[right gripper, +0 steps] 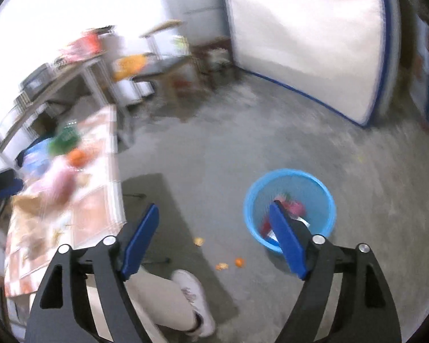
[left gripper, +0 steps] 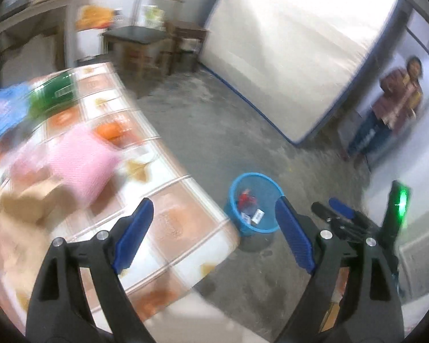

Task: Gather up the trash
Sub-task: 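Move both tools back toward the table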

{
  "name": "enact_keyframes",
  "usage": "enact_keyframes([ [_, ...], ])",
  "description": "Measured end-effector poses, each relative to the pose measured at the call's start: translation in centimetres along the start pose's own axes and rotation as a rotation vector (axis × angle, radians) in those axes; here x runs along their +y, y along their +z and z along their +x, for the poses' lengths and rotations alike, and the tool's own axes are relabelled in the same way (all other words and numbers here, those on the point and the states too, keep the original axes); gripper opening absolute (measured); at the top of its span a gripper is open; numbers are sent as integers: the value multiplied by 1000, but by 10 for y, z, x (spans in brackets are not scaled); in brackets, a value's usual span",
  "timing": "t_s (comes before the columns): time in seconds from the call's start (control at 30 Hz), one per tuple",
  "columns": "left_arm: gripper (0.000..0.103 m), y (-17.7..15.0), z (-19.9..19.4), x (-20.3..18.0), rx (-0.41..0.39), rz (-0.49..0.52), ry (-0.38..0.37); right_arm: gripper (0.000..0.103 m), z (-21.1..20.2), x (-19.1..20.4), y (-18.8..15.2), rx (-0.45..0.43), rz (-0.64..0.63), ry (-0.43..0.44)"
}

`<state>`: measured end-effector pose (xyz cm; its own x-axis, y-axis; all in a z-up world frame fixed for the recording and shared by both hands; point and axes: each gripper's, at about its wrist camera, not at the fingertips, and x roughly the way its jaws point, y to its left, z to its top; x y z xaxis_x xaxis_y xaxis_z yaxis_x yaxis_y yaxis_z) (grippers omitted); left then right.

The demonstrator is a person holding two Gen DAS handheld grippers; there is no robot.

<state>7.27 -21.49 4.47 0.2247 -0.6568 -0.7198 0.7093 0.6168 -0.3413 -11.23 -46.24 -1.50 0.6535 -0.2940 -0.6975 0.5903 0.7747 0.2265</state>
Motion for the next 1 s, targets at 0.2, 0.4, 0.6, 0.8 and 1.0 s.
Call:
enact_keyframes([
  [0.2,88,-24,-57,66,-108,-116,104,94,-17,113,10,-48,-239,82],
  [0.4,89,-54,-96,134,-192,-271,157,97,-26,207,-6,-67,-444,84],
  [0.6,89,-86,-127,185,-238,-341,234,97,-28,278,-29,-61,-568,91],
  [0.8,93,-109,-143,213,-241,-352,256,97,-30,312,-48,-9,-596,168],
  [1.0,95,-129,-144,222,-241,-360,213,97,-34,315,-68,-3,-616,215],
])
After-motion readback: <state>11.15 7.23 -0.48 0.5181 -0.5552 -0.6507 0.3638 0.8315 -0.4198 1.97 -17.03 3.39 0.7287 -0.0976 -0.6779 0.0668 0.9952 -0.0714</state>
